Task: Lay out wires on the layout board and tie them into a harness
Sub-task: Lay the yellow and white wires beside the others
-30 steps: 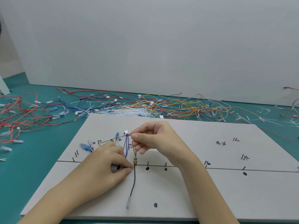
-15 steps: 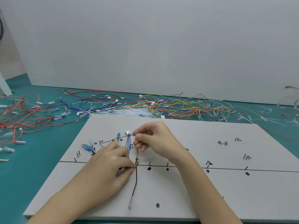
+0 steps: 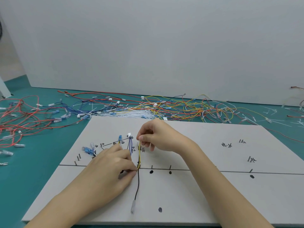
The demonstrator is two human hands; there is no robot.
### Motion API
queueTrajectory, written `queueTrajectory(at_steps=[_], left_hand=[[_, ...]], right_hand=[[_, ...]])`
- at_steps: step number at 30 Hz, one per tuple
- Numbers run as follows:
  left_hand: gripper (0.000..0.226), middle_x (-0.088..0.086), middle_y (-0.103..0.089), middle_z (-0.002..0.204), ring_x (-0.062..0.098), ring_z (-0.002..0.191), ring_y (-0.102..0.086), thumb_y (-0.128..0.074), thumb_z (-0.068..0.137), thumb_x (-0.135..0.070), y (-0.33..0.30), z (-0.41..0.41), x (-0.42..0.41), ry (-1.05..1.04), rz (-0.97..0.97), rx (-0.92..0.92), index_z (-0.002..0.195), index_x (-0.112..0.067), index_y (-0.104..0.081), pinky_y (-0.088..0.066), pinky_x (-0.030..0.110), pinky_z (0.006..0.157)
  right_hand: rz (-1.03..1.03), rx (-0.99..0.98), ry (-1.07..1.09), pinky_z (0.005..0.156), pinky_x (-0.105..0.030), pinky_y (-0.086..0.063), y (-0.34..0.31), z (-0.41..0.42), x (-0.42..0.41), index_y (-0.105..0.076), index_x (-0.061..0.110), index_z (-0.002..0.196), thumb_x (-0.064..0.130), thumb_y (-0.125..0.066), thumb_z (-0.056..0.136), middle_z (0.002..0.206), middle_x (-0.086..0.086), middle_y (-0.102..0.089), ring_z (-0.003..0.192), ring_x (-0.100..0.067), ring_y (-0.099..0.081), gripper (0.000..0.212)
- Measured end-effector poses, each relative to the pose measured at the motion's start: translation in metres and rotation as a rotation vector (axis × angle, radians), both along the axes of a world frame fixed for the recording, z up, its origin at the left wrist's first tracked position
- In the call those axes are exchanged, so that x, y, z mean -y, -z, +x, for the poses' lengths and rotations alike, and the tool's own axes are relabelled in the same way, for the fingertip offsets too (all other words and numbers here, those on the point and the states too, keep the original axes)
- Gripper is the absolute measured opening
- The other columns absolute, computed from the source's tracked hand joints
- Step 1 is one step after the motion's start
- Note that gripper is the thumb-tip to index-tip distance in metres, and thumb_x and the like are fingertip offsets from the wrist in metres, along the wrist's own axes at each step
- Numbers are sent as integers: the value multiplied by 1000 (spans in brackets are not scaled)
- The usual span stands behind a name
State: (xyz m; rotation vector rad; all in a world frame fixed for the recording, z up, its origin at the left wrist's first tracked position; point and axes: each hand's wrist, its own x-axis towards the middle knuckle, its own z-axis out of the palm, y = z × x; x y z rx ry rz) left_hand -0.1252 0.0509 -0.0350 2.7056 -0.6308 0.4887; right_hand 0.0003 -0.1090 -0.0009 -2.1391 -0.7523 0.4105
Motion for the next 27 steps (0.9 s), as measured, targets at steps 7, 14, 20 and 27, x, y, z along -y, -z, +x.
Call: queueTrajectory(at_steps=[7, 14, 20, 27], left_hand=[[9, -18, -52, 70, 8, 74, -46, -67, 83, -29, -1, -1, 0, -5, -18, -1, 78, -32, -75, -46, 27, 61], [15, -19, -52, 70, 7, 74, -46, -61, 83, -33, 0, -2, 1, -16, -43, -3, 78, -31, -75, -45, 25, 61], [13, -18, -52, 70, 8, 73, -47, -63, 82, -31, 0, -2, 2, -26, -34, 0, 77, -31, -75, -48, 28, 60], [7, -18, -56, 71, 7, 77, -47, -73, 83, -27, 0, 2, 0, -34, -49, -41, 79, -32, -75, -44, 24, 65]], right_hand=[[11, 18, 20, 47, -13, -41, 13, 5, -3, -67, 4, 92, 3, -59, 93, 66, 2, -59, 55, -3, -54, 9], [-13, 93, 30, 68, -21, -44, 18, 9, 2, -71, 11, 88, 8, -64, 90, 72, 3, -64, 69, -8, -56, 8], [-39, 120, 65, 51, -5, -37, 24, 11, -1, -72, 15, 82, 11, -68, 86, 68, 9, -63, 53, 7, -52, 7], [-4, 156, 202, 53, -16, -39, 29, 12, -5, -62, 25, 70, 17, -81, 75, 68, 8, -62, 56, -1, -53, 21]])
